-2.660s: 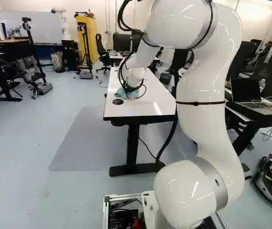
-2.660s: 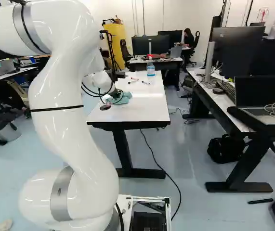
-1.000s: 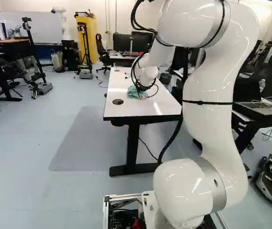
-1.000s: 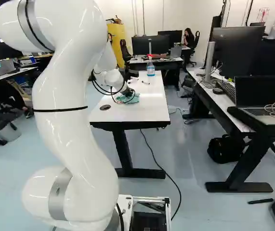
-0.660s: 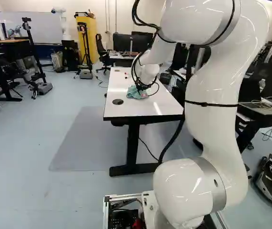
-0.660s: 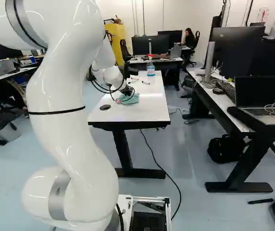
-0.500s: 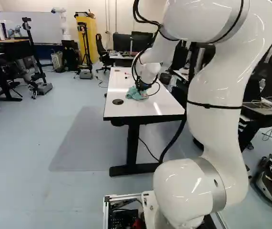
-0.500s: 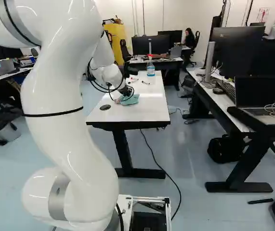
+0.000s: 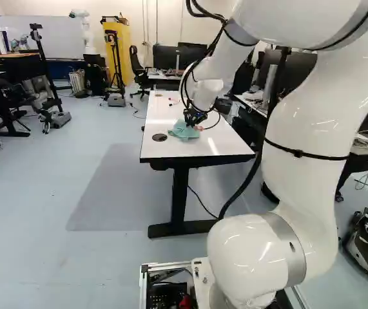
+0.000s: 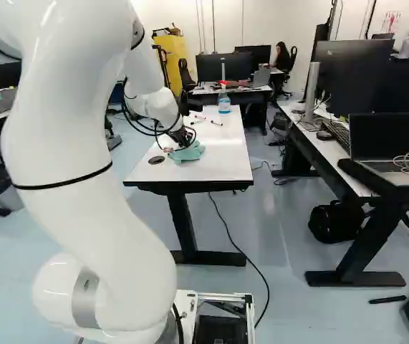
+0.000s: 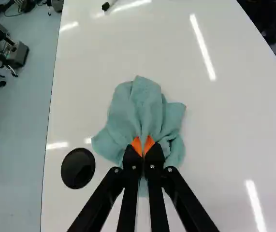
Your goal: Clean the table with the green towel
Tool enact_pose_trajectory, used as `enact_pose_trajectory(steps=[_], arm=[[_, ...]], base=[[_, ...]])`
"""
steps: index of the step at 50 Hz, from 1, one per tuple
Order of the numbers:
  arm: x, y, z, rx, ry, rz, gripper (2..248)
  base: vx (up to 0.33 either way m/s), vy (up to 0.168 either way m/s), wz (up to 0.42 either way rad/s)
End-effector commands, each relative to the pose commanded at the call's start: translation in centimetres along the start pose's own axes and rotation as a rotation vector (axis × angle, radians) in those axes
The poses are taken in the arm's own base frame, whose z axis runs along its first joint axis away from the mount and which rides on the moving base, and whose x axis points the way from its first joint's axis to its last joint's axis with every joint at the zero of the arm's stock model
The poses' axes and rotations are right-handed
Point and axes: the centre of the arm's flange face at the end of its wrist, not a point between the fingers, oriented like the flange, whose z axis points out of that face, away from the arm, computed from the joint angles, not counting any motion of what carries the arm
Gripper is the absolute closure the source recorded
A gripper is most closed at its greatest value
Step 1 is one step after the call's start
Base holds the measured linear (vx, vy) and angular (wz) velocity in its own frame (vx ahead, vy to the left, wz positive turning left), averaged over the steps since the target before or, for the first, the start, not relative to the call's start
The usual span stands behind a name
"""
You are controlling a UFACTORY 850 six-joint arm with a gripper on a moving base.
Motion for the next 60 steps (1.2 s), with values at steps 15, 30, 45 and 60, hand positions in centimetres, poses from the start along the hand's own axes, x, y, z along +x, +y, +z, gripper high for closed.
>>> enact_pose_trajectory(steps=[15, 30, 45, 60], arm=[[-1.5, 0.1, -3.1, 0.009, -0.048, -0.002, 226], [-2.7, -0.2, -5.8, 0.023, -0.082, -0.011, 226], [-2.4, -0.5, -7.7, 0.035, -0.068, -0.015, 226], [-1.8, -0.5, -9.6, 0.043, -0.029, -0.013, 226]], base=[[0.000, 0.000, 0.000], [0.000, 0.000, 0.000], [0.000, 0.000, 0.000], [0.000, 0.000, 0.000]])
